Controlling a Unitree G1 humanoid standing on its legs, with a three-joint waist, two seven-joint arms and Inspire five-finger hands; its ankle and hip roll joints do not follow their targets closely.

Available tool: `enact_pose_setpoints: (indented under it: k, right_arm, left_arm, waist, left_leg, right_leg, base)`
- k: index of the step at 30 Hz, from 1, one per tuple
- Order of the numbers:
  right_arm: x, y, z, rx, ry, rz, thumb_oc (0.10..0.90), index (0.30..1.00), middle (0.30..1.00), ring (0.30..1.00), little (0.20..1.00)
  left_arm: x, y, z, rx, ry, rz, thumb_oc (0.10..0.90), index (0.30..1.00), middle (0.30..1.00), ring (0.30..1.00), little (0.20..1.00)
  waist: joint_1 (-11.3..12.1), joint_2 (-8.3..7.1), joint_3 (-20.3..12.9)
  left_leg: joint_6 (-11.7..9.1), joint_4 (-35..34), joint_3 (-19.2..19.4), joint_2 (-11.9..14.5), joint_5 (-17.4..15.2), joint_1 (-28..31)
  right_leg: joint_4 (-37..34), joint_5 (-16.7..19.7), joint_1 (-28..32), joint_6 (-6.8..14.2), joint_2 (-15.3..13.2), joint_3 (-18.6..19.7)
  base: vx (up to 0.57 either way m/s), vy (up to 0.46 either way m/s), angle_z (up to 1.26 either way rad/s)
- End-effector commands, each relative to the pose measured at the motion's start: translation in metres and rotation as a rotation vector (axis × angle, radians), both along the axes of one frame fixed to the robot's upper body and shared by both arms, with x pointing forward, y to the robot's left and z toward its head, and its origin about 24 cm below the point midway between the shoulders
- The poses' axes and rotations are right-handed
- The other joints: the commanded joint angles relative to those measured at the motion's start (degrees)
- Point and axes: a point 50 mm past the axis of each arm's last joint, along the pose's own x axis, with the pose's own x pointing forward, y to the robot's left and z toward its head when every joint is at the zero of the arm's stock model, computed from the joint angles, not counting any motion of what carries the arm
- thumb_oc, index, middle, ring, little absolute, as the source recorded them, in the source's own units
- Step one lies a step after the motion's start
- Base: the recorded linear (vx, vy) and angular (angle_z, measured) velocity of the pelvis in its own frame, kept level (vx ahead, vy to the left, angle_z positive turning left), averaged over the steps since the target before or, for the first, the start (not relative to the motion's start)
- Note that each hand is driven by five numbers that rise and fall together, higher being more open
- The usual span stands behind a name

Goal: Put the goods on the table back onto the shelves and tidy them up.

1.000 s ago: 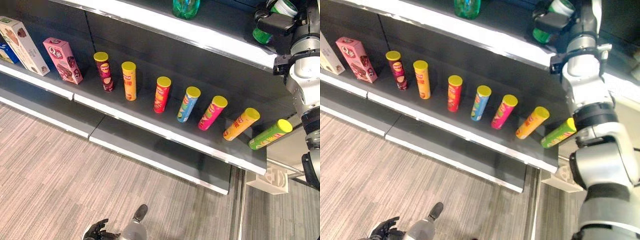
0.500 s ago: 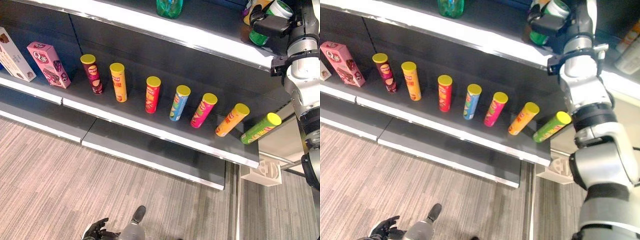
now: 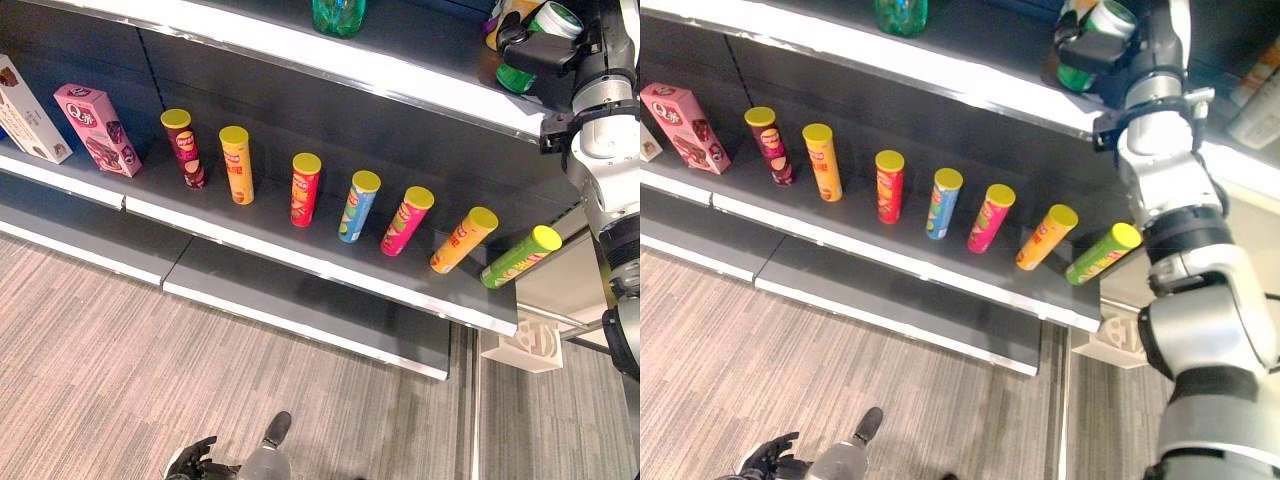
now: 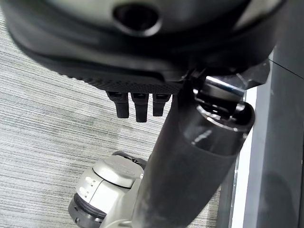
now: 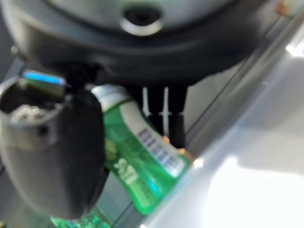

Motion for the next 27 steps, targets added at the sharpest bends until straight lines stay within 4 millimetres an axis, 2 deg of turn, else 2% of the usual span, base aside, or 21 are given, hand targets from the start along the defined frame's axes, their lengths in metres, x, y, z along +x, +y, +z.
enact_pose_setpoints:
  k: [1,2,3,8,11,13,14,15,16,17,18,19,20,23,24,25,26,27]
  right_arm:
    - [-0.027,0.011,0.075,-0.124,-0.23,0.02,0.4,0.3,0.3,0.3,0.3]
    - [-0.026,0.011,0.074,-0.122,-0.223,0.021,0.693,0.74,0.74,0.74,0.74]
    - [-0.025,0.012,0.074,-0.117,-0.225,0.023,0.8,0.9,0.9,0.9,0.9]
    - [-0.024,0.013,0.074,-0.12,-0.224,0.015,0.8,0.9,0.9,0.9,0.9]
    - [-0.032,0.016,0.08,-0.056,-0.293,0.065,0.8,0.9,0.9,0.9,0.9]
    - [-0.051,0.019,0.096,-0.038,-0.424,0.104,0.8,0.9,0.9,0.9,0.9]
    - [-0.067,0.022,0.105,-0.039,-0.525,0.127,0.8,0.9,0.9,0.9,0.9]
    - [-0.089,0.024,0.11,-0.061,-0.639,0.147,0.8,0.9,0.9,0.9,0.9]
    - [-0.121,0.026,0.111,-0.101,-0.797,0.177,0.8,0.9,0.9,0.9,0.9]
    - [-0.139,0.027,0.102,-0.092,-0.87,0.227,0.8,0.9,0.9,0.9,0.9]
    - [-0.147,0.027,0.094,-0.076,-0.891,0.263,0.8,0.9,0.9,0.9,0.9]
    - [-0.157,0.031,0.08,-0.054,-0.912,0.359,0.8,0.9,0.9,0.9,0.9]
    - [-0.159,0.028,0.077,-0.048,-0.908,0.353,0.8,0.9,0.9,0.9,0.9]
    - [-0.162,0.033,0.038,0.041,-0.812,0.545,0.8,0.9,0.9,0.9,0.9]
    - [-0.159,0.031,0.013,0.103,-0.725,0.604,0.8,0.9,0.9,0.9,0.9]
    - [-0.16,0.031,0.012,0.105,-0.722,0.604,0.8,0.9,0.9,0.9,0.9]
    - [-0.157,0.029,0.0,0.13,-0.678,0.617,0.8,0.9,0.9,0.9,0.9]
    - [-0.154,0.028,-0.02,0.166,-0.574,0.653,0.8,0.9,0.9,0.9,0.9]
  left_arm:
    - [-0.007,0.013,0.004,0.06,0.013,-0.061,0.8,0.9,0.9,0.9,0.9]
    - [-0.008,0.013,0.004,0.062,0.016,-0.061,0.8,0.9,0.9,0.9,0.9]
    - [-0.008,0.014,0.003,0.062,0.021,-0.061,0.8,0.9,0.9,0.9,0.9]
    - [-0.007,0.013,0.004,0.062,0.015,-0.063,0.8,0.9,0.9,0.9,0.9]
    - [-0.009,0.012,0.003,0.058,0.027,-0.063,0.8,0.9,0.9,0.9,0.9]
    - [-0.011,0.011,0.001,0.054,0.035,-0.049,0.8,0.9,0.9,0.9,0.9]
    - [-0.012,0.01,0.0,0.051,0.042,-0.037,0.8,0.9,0.9,0.9,0.9]
    - [-0.012,0.009,-0.001,0.052,0.04,-0.022,0.8,0.9,0.9,0.9,0.9]
    - [-0.013,0.005,-0.004,0.046,0.047,-0.004,0.8,0.9,0.9,0.9,0.9]
    - [-0.014,0.003,-0.005,0.043,0.057,-0.007,0.8,0.9,0.9,0.9,0.9]
    - [-0.015,0.003,-0.005,0.044,0.061,-0.013,0.8,0.9,0.9,0.9,0.9]
    - [-0.014,-0.002,-0.007,0.03,0.063,-0.024,0.8,0.9,0.9,0.9,0.9]
    - [-0.015,0.001,-0.006,0.038,0.067,-0.029,0.8,0.9,0.9,0.9,0.9]
    - [-0.012,-0.005,-0.006,0.013,0.052,-0.056,0.8,0.9,0.9,0.9,0.9]
    - [-0.008,-0.006,-0.005,0.005,0.031,-0.061,0.8,0.9,0.9,0.9,0.9]
    - [-0.009,-0.005,-0.004,0.007,0.034,-0.063,0.8,0.9,0.9,0.9,0.9]
    - [-0.006,-0.005,-0.003,0.006,0.023,-0.069,0.8,0.9,0.9,0.9,0.9]
    - [-0.001,-0.003,0.0,0.005,-0.005,-0.073,0.8,0.9,0.9,0.9,0.9]
  waist:
    - [0.64,-1.74,-3.88]
    - [0.53,-1.77,-3.89]
    - [0.49,-1.76,-3.97]
    - [0.17,-1.71,-4.15]
    - [-0.29,-1.44,-4.3]
    - [-0.73,-1.24,-4.53]
    - [-1.22,-0.97,-4.65]
    - [-1.72,-0.74,-4.83]
    - [-3.14,0.16,-5.17]
    - [-3.98,0.49,-5.45]
    - [-4.23,0.44,-5.61]
    - [-5.48,1.18,-5.79]
    - [-5.07,0.76,-5.92]
    - [-7.35,2.13,-6.34]
    - [-8.21,2.63,-6.45]
    - [-8.03,2.52,-6.57]
    - [-8.53,2.8,-6.59]
    - [-9.51,3.38,-6.57]
  left_leg:
    - [-0.84,0.08,1.62,0.95,-9.21,4.32]
    - [-0.76,0.08,1.79,0.9,-9.27,4.35]
    - [-0.76,0.08,1.97,0.91,-9.36,4.45]
    - [-0.69,0.08,2.3,1.06,-9.61,4.89]
    - [-0.64,0.08,2.6,1.19,-9.8,5.19]
    - [-0.53,0.08,2.81,1.19,-10.01,5.38]
    - [-0.46,0.08,2.97,1.17,-10.11,5.44]
    - [-0.41,0.08,3.07,1.21,-10.24,5.54]
    - [-0.27,0.08,3.52,1.32,-10.58,5.79]
    - [-0.16,0.08,3.9,1.48,-10.79,6.06]
    - [-0.14,0.08,4.18,1.56,-10.93,6.2]
    - [-0.03,0.08,4.93,1.62,-11.16,6.64]
    - [-0.03,0.08,5.03,1.67,-11.21,6.72]
    - [-0.03,0.08,6.97,2.08,-11.53,7.61]
    - [-0.06,0.08,7.81,2.34,-11.68,8.0]
    - [-0.07,0.08,7.87,2.38,-11.72,8.04]
    - [-0.08,0.08,8.4,2.5,-11.78,8.22]
    - [-0.12,0.08,9.47,2.77,-11.88,8.61]
  right_leg:
    - [0.84,1.62,-0.14,3.07,-2.75,-1.12]
    - [0.86,1.73,-0.23,3.05,-2.78,-0.93]
    - [0.85,1.77,-0.28,3.08,-2.81,-0.93]
    - [0.79,1.89,-0.14,3.08,-2.84,-0.55]
    - [0.77,1.79,0.04,3.07,-2.86,-0.37]
    - [0.77,1.79,0.09,3.1,-2.88,-0.14]
    - [0.75,1.75,0.04,3.13,-2.88,-0.06]
    - [0.7,1.71,0.08,3.2,-2.88,0.0]
    - [0.64,1.67,-0.11,3.35,-3.02,0.27]
    - [0.62,1.6,-0.22,3.41,-3.03,0.64]
    - [0.61,1.62,-0.3,3.43,-3.03,0.88]
    - [0.58,1.7,-0.41,3.52,-3.08,1.63]
    - [0.57,1.73,-0.39,3.51,-3.04,1.74]
    - [0.48,1.85,-0.66,3.47,-2.98,3.23]
    - [0.43,1.88,-0.93,3.42,-2.87,3.96]
    - [0.42,1.89,-0.92,3.4,-2.83,4.02]
    - [0.4,1.94,-1.09,3.36,-2.77,4.47]
    - [0.4,2.05,-1.44,3.29,-2.7,5.26]
  base:
    - [0.0,0.0,0.0]
    - [0.0,0.0,0.0]
    - [0.0,0.0,0.0]
    - [0.0,0.0,-0.07]
    - [0.0,0.002,-0.09]
    - [0.01,0.004,-0.02]
    - [0.0,0.0,0.0]
    - [0.04,0.012,0.05]
    - [0.04,0.006,-0.03]
    - [0.02,0.004,-0.13]
    - [0.01,-0.004,-0.36]
    - [0.0,-0.003,-0.42]
    - [0.0,0.003,-0.49]
    - [-0.02,0.007,-0.43]
    - [-0.02,0.0,-0.42]
    - [-0.02,-0.009,-0.39]
    - [-0.03,-0.005,-0.4]
    - [-0.04,-0.01,-0.29]
